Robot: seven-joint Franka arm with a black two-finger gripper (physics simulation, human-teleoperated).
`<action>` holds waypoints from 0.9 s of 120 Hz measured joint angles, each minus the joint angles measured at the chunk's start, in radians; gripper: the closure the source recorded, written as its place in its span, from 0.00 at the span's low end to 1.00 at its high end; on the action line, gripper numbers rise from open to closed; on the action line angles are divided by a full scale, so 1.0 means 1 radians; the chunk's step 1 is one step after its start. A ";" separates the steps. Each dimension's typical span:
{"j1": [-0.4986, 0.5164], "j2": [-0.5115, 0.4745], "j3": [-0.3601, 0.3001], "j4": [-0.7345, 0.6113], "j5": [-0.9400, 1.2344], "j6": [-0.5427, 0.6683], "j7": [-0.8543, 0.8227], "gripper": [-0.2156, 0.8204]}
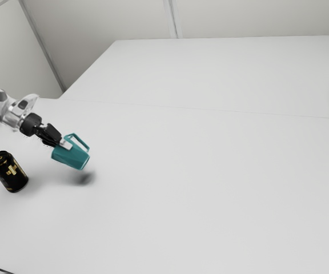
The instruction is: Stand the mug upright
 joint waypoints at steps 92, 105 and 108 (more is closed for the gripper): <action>-0.223 -0.153 -0.374 -0.014 0.785 0.377 -0.514 0.96; -0.220 -0.182 -0.377 -0.118 0.798 0.465 -0.576 0.96; -0.219 -0.191 -0.378 -0.141 0.799 0.484 -0.589 0.96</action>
